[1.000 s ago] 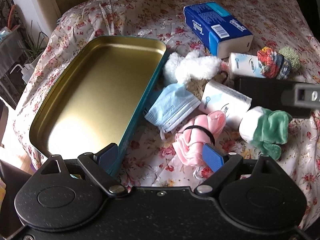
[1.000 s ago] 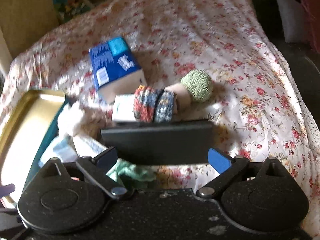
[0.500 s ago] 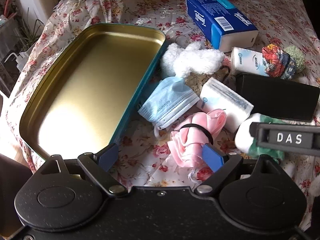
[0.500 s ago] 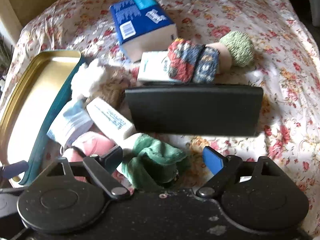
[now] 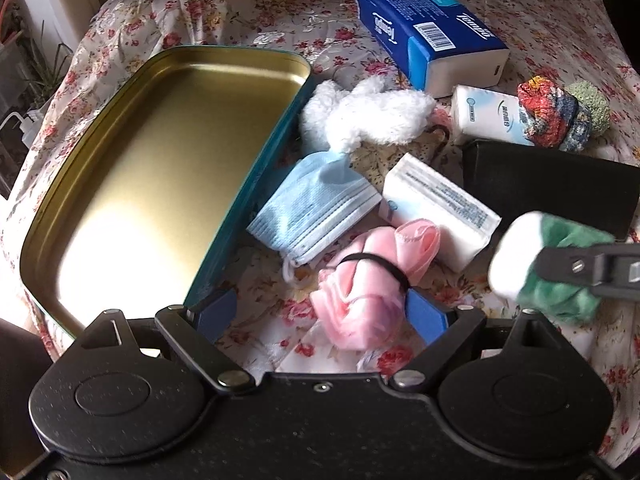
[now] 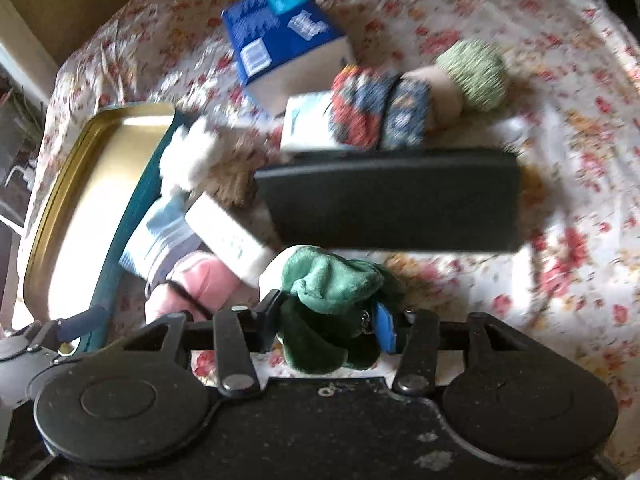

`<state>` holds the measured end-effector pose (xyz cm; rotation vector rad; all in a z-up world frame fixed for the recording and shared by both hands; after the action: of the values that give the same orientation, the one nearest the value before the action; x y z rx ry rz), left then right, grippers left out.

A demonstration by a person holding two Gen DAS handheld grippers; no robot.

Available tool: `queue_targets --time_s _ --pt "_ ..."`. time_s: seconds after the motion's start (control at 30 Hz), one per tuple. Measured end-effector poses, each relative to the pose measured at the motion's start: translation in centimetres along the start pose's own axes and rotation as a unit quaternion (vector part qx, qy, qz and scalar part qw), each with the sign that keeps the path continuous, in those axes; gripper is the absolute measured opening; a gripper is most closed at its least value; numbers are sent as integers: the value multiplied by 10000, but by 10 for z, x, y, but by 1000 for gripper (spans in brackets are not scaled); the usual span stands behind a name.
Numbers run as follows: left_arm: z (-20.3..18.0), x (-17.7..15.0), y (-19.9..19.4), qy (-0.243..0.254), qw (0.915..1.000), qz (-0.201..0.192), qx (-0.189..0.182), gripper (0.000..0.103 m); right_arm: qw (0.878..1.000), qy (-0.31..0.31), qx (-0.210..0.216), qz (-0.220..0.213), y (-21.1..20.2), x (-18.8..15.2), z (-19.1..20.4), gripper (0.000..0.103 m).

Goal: Organize soft objects
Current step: 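Grasp the pink scrunchie with the left tool while the right tool grasps the green sock bundle, then drop the pink scrunchie into the tin with the left tool while the right tool drops the green sock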

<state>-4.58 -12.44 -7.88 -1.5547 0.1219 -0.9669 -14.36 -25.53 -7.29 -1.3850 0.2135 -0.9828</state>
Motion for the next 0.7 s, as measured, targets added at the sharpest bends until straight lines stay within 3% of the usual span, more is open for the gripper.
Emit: queue_targets --time_s 0.13,0.27,0.3,0.33,0.37,0.43,0.53,0.7 --pt "-10 3 8 56 10000 44 7 88 9996 169 -84 -229 -9 6 -12 45" --pt "-19 5 20 53 9997 222 -81 88 9992 350 -14 -171 -11 10 -26 45" --pt "-21 5 24 40 9995 274 -136 85 9992 372 -2 -170 -11 11 -28 45" --pt "-22 6 26 28 9993 313 -215 63 9991 387 10 -176 -12 11 -31 45" --pt "-23 6 29 25 9988 371 -325 50 9990 402 15 -186 -13 10 -32 45" --pt "-25 8 28 16 9986 343 -409 42 9989 434 41 -189 -15 9 -34 45" --pt "-24 10 20 -101 9971 299 -698 36 9985 476 89 -262 -18 8 -36 45" --pt "-20 8 4 -203 9951 187 -951 35 9967 481 183 -624 -33 11 -38 44"
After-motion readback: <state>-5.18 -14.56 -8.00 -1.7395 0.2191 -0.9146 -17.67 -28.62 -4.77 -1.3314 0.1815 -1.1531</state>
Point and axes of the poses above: each gripper's, at about its wrist camera, not at the fingertips, and y roughly the way its jaws point, z to its left, x to its top, the point moved 3 cm from there along y, roughly the way its jaws point, and after that the axes turned 2 degrees about y, right-handed, at the moved point
